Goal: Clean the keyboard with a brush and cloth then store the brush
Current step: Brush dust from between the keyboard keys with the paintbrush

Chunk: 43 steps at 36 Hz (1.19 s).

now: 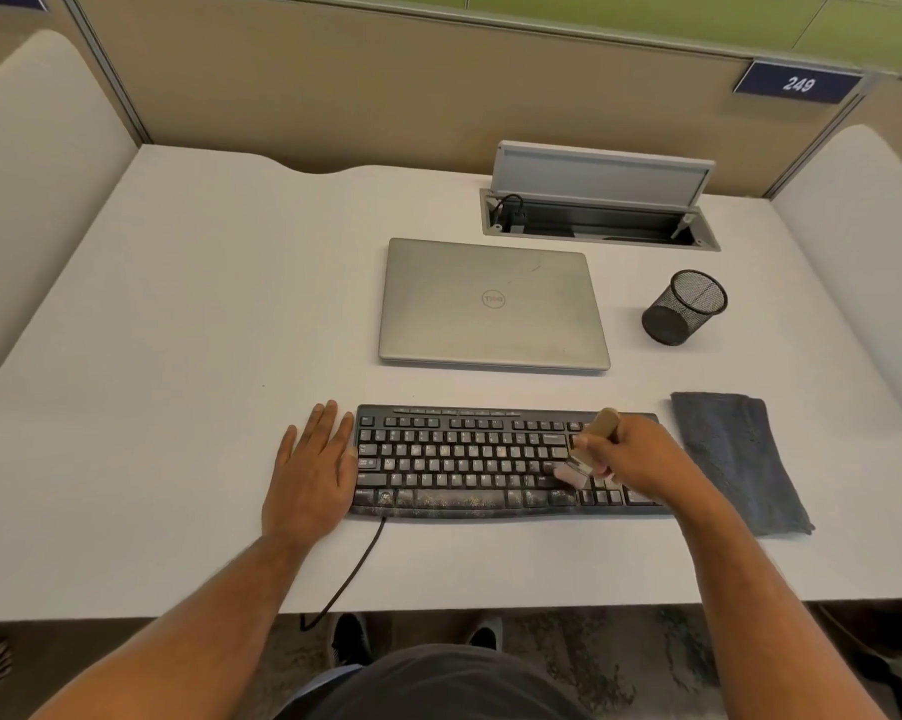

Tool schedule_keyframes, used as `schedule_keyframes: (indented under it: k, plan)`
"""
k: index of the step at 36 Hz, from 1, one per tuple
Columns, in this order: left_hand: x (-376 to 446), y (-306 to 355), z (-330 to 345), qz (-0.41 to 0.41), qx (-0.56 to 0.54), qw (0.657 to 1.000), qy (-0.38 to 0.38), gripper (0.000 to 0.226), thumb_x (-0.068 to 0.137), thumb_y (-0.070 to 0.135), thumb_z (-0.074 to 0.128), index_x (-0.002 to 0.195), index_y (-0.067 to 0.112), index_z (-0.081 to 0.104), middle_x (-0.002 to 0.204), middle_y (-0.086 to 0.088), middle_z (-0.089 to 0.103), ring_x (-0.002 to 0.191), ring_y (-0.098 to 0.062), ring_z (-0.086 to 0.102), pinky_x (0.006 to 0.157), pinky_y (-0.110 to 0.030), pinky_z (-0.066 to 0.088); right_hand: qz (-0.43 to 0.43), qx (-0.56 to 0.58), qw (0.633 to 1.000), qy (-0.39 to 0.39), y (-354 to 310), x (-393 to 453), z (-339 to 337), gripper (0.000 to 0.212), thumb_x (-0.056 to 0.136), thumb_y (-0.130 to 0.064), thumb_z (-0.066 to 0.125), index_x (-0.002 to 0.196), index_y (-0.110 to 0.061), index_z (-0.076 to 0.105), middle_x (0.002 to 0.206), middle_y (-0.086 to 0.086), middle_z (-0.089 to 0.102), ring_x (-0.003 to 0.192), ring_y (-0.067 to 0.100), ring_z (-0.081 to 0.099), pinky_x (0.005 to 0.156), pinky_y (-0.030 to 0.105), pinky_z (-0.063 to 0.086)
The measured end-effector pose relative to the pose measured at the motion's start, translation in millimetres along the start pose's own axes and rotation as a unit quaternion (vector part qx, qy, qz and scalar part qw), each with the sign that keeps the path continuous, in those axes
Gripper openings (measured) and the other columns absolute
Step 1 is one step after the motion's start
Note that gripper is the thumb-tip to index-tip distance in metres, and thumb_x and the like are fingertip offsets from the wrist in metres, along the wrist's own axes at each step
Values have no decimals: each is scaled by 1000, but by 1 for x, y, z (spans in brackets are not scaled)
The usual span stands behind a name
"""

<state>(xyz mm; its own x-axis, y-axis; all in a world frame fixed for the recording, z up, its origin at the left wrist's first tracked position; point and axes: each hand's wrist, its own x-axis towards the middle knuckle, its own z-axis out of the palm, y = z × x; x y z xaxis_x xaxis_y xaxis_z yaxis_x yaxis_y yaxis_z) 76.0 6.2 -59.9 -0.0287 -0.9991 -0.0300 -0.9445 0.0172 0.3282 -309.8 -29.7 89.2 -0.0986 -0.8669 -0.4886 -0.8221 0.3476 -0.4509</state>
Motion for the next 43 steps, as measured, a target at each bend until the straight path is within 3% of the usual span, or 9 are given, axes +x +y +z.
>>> schedule_keyframes:
  k: [4, 9, 15, 19, 24, 30, 36, 40, 43]
  plan:
    - [0, 1, 0, 0, 1, 1000, -2, 66, 104, 46, 7, 161, 20, 24, 170, 2, 15, 157, -12, 6, 128, -43, 8, -1, 49, 997, 61, 0, -1, -4, 37, 102, -35, 62, 79, -8, 71, 75, 10, 74, 72, 27, 68, 77, 48, 58]
    - [0, 0, 0, -3, 4, 1000, -8, 67, 103, 48, 4, 162, 22, 20, 170, 2, 11, 157, -11, 2, 128, -42, 5, 14, 74, 996, 42, 3, 1, 5, 44, 102, -34, 64, 70, -5, 73, 66, 3, 75, 70, 22, 73, 78, 45, 62]
    - [0, 1, 0, -6, 8, 1000, -9, 68, 102, 48, 2, 162, 22, 20, 170, 3, 10, 157, -10, 1, 128, -41, 5, 21, 24, 993, 110, 0, -3, 1, 42, 105, -33, 53, 82, -1, 66, 70, 9, 70, 71, 28, 67, 71, 45, 56]
    - [0, 1, -1, -4, 5, 1000, -9, 68, 102, 48, 2, 162, 21, 20, 170, 3, 10, 157, -10, 0, 128, -41, 3, 20, 68, 988, 139, 1, -1, 5, 41, 106, -31, 53, 80, -3, 69, 70, 7, 73, 72, 28, 72, 72, 48, 60]
    - [0, 2, -1, -3, 5, 1000, -8, 68, 102, 48, 3, 162, 21, 21, 170, 3, 11, 157, -11, 2, 128, -42, 5, 28, 61, 993, 94, 3, -1, 5, 39, 105, -34, 57, 85, -3, 70, 72, 8, 75, 69, 25, 73, 75, 48, 62]
    - [0, 1, -1, -3, 3, 1000, -5, 67, 103, 47, 5, 162, 21, 23, 170, 2, 13, 157, -11, 4, 128, -42, 6, 27, 60, 990, 123, 3, -4, 7, 38, 104, -37, 57, 81, -10, 71, 72, 6, 74, 71, 26, 73, 75, 50, 62]
    - [-1, 1, -1, -2, -2, 1000, -4, 67, 103, 47, 6, 162, 21, 23, 170, 2, 14, 157, -11, 4, 128, -42, 5, 36, -10, 996, 85, 2, -9, 9, 39, 105, -25, 55, 72, -5, 61, 62, 3, 65, 60, 17, 61, 54, 30, 40]
    - [0, 1, -1, 0, -4, 1000, -4, 68, 102, 47, 5, 162, 21, 23, 170, 2, 13, 157, -11, 3, 128, -42, 5, 38, 28, 994, 103, 2, -9, 10, 41, 103, -29, 56, 72, -5, 66, 65, 6, 71, 67, 25, 71, 68, 41, 59]
    - [0, 1, -1, 1, -5, 1000, -2, 67, 103, 47, 6, 161, 20, 25, 170, 2, 15, 157, -12, 5, 128, -42, 7, 38, -1, 994, 99, 0, -11, 12, 47, 106, -31, 51, 72, -1, 65, 65, 7, 69, 64, 24, 66, 62, 37, 53]
